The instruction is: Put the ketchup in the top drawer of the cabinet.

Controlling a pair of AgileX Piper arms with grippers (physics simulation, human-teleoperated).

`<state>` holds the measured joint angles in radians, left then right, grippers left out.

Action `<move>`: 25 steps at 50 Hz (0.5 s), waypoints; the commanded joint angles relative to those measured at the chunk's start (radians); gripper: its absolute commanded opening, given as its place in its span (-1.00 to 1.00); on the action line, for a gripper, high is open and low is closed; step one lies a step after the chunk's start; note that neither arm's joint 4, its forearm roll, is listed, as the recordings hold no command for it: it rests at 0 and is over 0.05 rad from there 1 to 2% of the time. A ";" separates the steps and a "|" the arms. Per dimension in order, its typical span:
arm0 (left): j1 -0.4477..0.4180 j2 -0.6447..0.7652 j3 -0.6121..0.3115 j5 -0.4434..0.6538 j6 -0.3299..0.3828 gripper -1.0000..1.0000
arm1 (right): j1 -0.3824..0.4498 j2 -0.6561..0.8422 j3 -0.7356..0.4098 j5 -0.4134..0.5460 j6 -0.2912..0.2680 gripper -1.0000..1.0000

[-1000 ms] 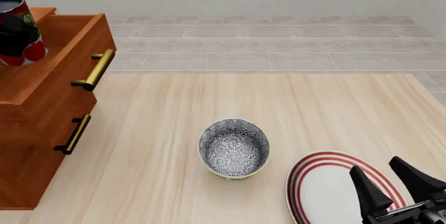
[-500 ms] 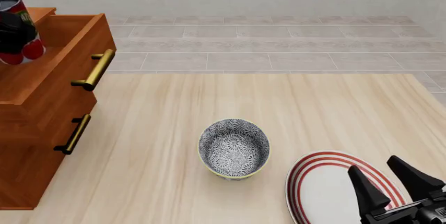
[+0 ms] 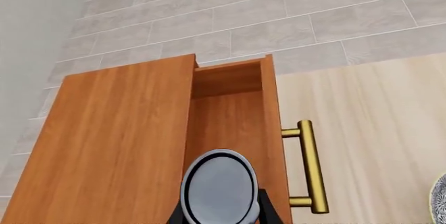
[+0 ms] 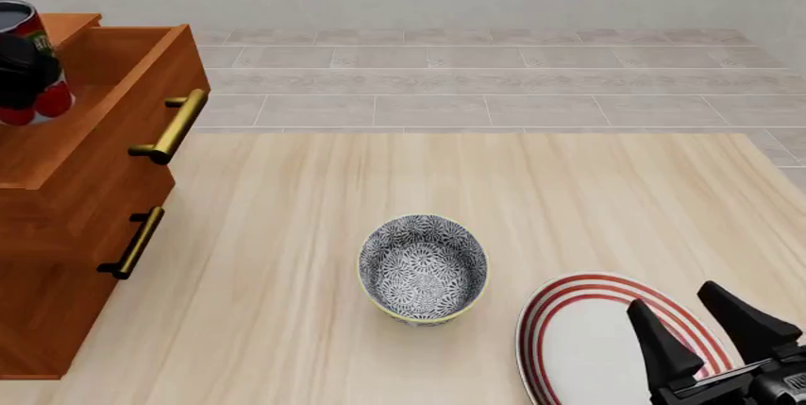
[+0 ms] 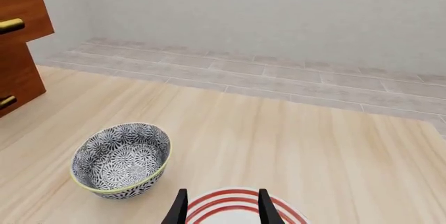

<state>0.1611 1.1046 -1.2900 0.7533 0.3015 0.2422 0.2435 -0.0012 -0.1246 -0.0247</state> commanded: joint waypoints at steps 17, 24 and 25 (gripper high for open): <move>-0.007 -0.004 0.002 0.007 0.021 1.00 | 0.004 0.014 0.001 -0.010 -0.003 1.00; -0.015 -0.007 0.010 0.004 0.018 1.00 | 0.006 0.014 0.001 -0.009 -0.003 1.00; -0.015 -0.009 0.011 0.003 0.021 1.00 | 0.006 0.019 0.001 -0.013 -0.003 1.00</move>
<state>0.1531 1.0992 -1.2815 0.7563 0.3187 0.2464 0.2526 -0.0007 -0.1301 -0.0270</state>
